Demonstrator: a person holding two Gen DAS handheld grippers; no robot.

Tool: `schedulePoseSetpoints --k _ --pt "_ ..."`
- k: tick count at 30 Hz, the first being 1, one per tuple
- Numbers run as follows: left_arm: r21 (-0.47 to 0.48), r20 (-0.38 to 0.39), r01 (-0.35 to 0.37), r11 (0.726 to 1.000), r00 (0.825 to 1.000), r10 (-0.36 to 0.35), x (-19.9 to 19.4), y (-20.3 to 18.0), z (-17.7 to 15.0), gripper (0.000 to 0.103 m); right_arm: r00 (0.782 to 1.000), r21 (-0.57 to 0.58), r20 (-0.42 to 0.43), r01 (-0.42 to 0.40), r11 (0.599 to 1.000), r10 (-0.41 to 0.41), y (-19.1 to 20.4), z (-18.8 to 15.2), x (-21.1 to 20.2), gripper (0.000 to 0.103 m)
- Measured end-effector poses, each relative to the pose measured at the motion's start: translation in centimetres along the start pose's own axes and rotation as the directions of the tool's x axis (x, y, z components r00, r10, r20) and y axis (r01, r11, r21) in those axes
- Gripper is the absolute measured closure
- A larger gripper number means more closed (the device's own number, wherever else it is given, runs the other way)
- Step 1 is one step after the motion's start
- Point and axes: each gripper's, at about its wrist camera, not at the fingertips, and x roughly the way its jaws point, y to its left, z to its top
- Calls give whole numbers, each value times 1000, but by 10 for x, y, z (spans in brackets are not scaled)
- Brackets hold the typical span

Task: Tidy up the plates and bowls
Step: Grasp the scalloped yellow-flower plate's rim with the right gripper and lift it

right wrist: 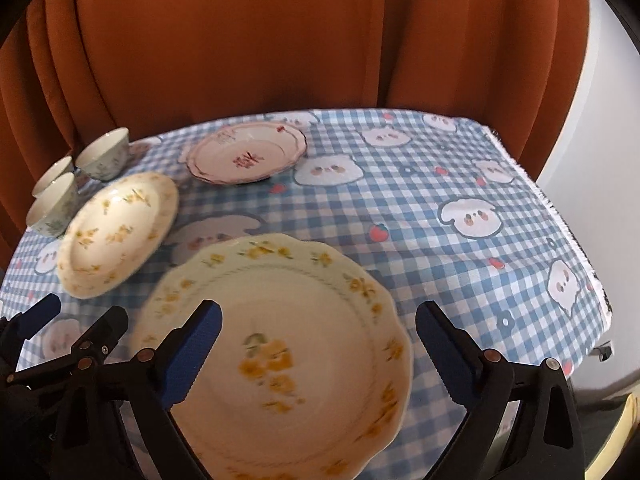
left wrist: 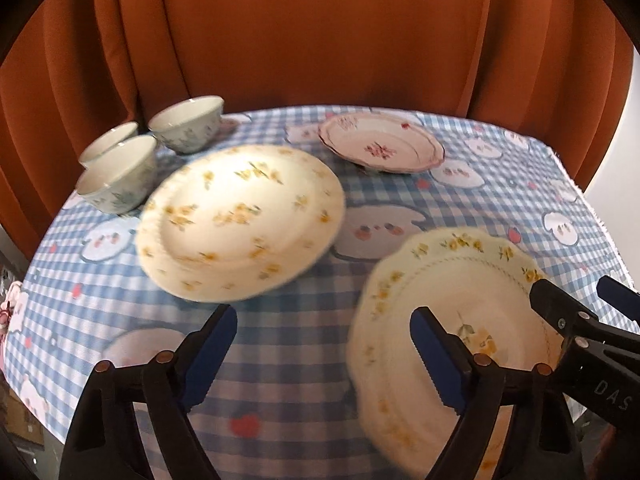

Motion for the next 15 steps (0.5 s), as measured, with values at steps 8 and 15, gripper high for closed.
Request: schedulePoseSetpoints --k 8,15 --pt "9 -90 -30 1000 995 31 30 -34 -7 23 996 -22 -83 -41 999 39 -29 -1 39 12" --pt "-23 -157 -29 999 987 25 48 -46 -9 30 983 -46 -158 -99 994 91 -38 -4 68 20"
